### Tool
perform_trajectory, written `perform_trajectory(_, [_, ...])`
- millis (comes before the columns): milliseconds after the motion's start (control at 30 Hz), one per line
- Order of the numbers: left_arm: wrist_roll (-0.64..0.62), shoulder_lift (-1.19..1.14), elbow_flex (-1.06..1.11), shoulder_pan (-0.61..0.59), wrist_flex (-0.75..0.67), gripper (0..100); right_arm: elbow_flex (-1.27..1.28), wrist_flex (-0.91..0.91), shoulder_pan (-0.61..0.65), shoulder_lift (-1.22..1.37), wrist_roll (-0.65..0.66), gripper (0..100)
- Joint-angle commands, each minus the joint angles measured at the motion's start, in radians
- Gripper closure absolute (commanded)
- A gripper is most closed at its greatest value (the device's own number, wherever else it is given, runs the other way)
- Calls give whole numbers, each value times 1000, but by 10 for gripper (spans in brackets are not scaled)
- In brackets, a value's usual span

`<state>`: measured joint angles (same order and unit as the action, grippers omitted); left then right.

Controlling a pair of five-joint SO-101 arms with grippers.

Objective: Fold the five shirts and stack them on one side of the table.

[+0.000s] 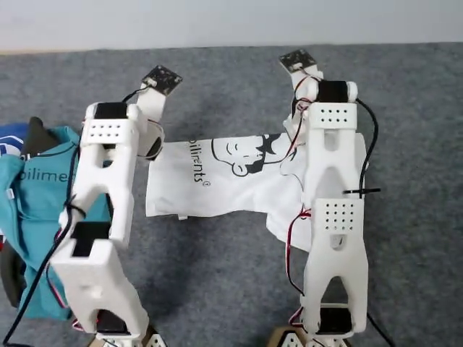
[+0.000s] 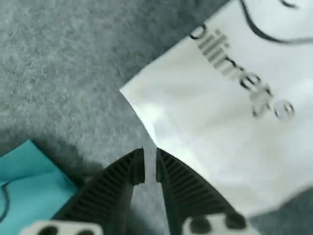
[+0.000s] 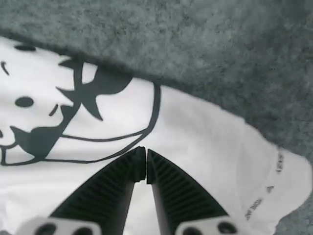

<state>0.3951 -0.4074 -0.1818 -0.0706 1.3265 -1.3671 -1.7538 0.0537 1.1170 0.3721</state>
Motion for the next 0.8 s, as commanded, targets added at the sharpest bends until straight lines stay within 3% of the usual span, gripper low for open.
perform_trajectory(0, [-75,-89,-153,8,-12,942,129,-48,2,-136,-38,988])
perform_trajectory(233, [-103,-404,-576,8,130,942,477,-39,-33,-265,-54,988])
perform_trajectory(600, [-20,-848,-1198,-40,410,942,494,4,-147,-114,-46,988])
perform_trajectory(767, [2,-876,-1257,-100,427,943,494,8,-165,-102,-46,988])
